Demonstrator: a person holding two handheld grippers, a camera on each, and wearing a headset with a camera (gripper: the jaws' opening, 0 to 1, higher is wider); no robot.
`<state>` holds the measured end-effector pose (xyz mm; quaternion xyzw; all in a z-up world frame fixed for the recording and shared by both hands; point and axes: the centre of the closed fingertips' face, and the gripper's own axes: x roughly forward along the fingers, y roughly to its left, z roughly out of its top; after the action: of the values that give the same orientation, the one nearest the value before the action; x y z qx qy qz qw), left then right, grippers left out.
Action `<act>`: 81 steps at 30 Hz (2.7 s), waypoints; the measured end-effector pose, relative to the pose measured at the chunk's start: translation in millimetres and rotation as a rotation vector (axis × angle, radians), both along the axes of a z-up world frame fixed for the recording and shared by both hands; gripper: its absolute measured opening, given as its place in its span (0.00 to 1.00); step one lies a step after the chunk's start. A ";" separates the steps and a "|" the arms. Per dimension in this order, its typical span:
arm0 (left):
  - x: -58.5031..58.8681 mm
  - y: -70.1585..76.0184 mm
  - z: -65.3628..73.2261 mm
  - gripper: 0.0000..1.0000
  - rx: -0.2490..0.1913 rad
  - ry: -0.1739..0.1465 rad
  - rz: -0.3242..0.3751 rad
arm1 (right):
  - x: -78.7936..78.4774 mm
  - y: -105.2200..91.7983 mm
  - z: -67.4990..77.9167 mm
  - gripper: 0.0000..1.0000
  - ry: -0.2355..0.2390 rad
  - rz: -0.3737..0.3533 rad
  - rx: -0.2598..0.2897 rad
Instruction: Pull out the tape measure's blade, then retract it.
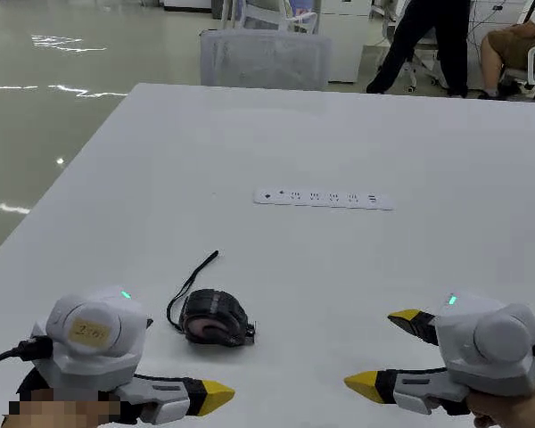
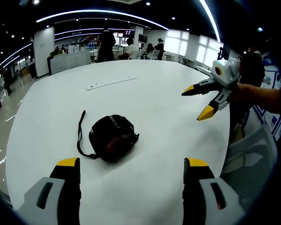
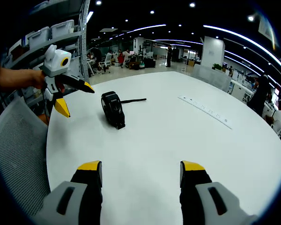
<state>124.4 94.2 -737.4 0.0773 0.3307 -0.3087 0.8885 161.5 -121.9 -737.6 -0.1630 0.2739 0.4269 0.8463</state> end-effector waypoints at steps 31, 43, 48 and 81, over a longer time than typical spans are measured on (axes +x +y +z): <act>-20.7 16.1 20.9 0.99 -0.056 -0.075 -0.033 | -38.8 -20.4 22.4 0.88 -0.032 -0.029 0.102; -32.7 17.2 24.1 0.99 -0.045 -0.091 -0.057 | -48.2 -30.9 25.7 0.95 -0.040 -0.042 0.116; -36.1 14.8 29.1 0.99 -0.051 -0.101 -0.052 | -51.4 -33.1 27.3 0.96 -0.042 -0.045 0.114; -36.9 19.3 31.6 0.99 -0.031 -0.122 -0.054 | -52.2 -39.8 21.1 0.95 -0.047 -0.051 0.101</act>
<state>87.5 113.5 -705.8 0.0909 0.2690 -0.3325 0.8994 109.3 -161.7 -716.5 -0.1230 0.2360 0.4145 0.8703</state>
